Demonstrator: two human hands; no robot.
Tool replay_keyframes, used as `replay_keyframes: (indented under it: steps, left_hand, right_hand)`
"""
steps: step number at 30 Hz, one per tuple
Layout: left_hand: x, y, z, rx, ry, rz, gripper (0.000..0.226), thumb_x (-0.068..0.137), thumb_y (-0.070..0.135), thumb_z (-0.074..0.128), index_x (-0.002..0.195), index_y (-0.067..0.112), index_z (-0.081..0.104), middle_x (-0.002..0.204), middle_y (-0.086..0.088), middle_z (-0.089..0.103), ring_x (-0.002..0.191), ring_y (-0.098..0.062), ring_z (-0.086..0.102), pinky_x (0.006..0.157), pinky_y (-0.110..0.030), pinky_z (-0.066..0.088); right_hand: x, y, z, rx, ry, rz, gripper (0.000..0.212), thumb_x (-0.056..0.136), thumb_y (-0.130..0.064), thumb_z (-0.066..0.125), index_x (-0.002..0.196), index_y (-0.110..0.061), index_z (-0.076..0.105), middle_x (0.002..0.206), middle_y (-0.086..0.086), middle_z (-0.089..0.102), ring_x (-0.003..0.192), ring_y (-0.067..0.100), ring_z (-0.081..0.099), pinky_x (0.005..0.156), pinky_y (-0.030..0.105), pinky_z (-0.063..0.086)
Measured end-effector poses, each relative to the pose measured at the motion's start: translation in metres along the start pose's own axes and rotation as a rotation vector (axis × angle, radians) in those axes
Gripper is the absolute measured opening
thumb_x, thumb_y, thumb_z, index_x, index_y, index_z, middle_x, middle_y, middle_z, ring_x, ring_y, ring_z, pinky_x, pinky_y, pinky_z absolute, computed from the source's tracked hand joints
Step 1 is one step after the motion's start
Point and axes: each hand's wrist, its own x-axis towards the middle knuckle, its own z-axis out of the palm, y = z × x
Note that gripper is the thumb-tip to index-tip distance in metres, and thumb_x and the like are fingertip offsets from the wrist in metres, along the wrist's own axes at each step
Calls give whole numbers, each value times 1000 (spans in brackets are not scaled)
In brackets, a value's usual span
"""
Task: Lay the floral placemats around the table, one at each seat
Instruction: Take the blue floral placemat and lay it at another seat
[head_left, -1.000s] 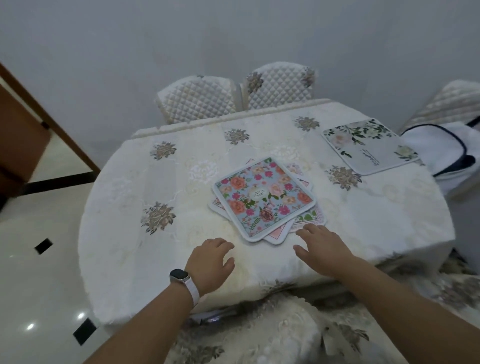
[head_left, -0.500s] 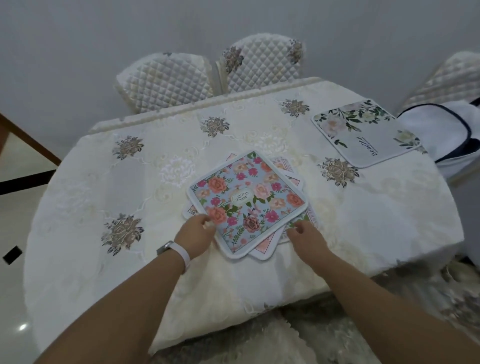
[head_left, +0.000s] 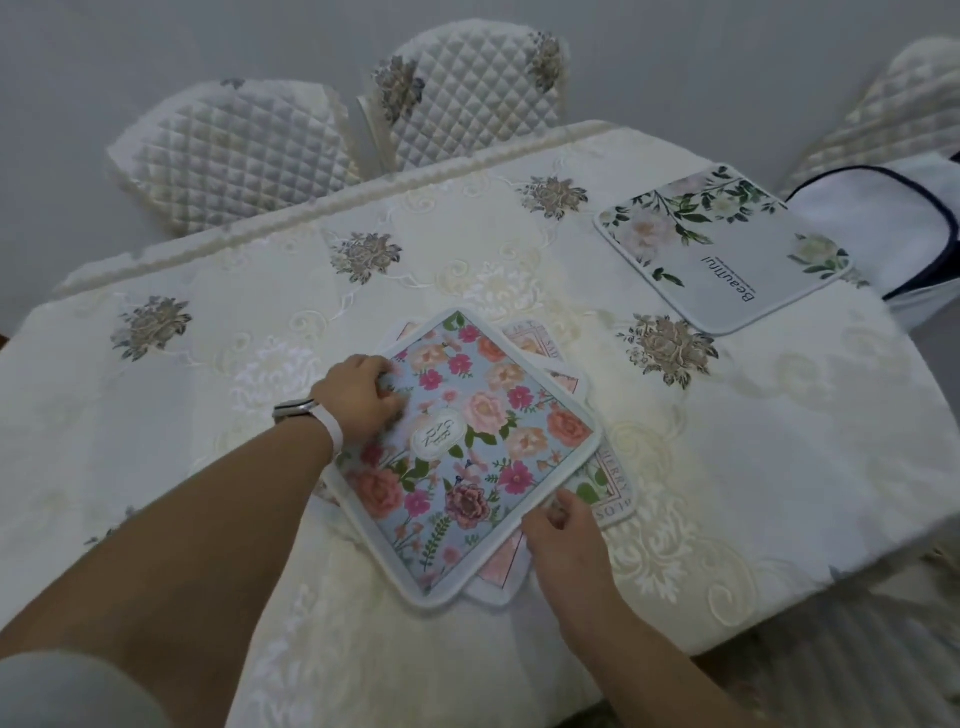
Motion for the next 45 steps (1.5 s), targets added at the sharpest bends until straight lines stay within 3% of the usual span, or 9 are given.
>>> replay_keyframes:
  steps: [6, 11, 13, 16, 20, 25, 32, 36, 45]
  left_hand:
    - [20, -9, 10, -9, 33, -44, 52, 87, 45, 57, 129, 17, 47, 125, -16, 57, 105, -36, 56, 85, -44, 50]
    - [10, -9, 9, 75, 155, -56, 53, 85, 45, 58, 128, 16, 46, 119, -15, 56, 98, -36, 56, 77, -43, 50]
    - [4, -13, 8, 33, 178, -88, 52, 84, 43, 60, 126, 16, 46, 114, -15, 56, 95, -36, 56, 76, -43, 50]
    - [-10, -23, 7, -138, 164, -134, 47, 83, 36, 64, 123, 16, 49, 107, -11, 56, 88, -28, 58, 74, -38, 51]
    - [-48, -23, 12, -438, 243, -191, 32, 82, 23, 68, 108, 32, 53, 84, 21, 58, 63, 6, 59, 48, -9, 40]
    - [-99, -18, 18, -740, 313, -389, 30, 82, 20, 69, 101, 40, 55, 87, 15, 65, 66, -2, 66, 49, -14, 49]
    - [-168, -23, 17, -762, 340, -520, 17, 86, 18, 65, 86, 30, 54, 83, 2, 65, 70, -17, 65, 51, -25, 48]
    - [-215, -23, 11, -805, 403, -594, 17, 89, 17, 64, 88, 30, 53, 85, -1, 66, 68, -19, 65, 48, -27, 49]
    - [-352, -47, -33, -1049, 675, -756, 14, 88, 17, 67, 95, 26, 58, 92, 1, 71, 73, -12, 71, 53, -21, 56]
  right_hand:
    - [2, 6, 14, 97, -10, -51, 45, 87, -3, 64, 102, -42, 48, 99, -3, 64, 77, -1, 65, 55, 13, 51]
    - [9, 4, 19, 85, 28, -80, 60, 88, 0, 64, 137, -28, 41, 111, 0, 59, 91, 3, 61, 61, 15, 52]
    - [14, 0, 18, 88, 31, -116, 53, 88, 0, 64, 131, -26, 48, 108, 0, 62, 85, 1, 64, 59, 16, 53]
    - [26, -9, 15, 95, 52, -156, 43, 86, -1, 66, 99, -41, 54, 94, -6, 67, 75, -5, 67, 53, 13, 52]
    - [41, -16, 15, 75, 71, -118, 42, 86, -5, 66, 119, -28, 54, 97, -5, 69, 71, -2, 69, 47, 14, 51]
    - [48, -24, 11, -10, 28, -92, 50, 84, -4, 67, 121, -31, 45, 98, -10, 67, 73, 10, 71, 41, 22, 53]
    - [32, -32, 16, -196, -106, -120, 37, 84, -4, 64, 100, -34, 50, 94, -4, 68, 74, 15, 71, 41, 27, 54]
    - [10, -40, 25, -275, -220, -183, 39, 84, -4, 65, 106, -33, 49, 92, -5, 69, 69, 16, 72, 48, 35, 59]
    - [-67, -70, 76, -325, -528, -310, 38, 89, -1, 63, 105, -34, 51, 97, -9, 69, 65, 8, 73, 43, 25, 55]
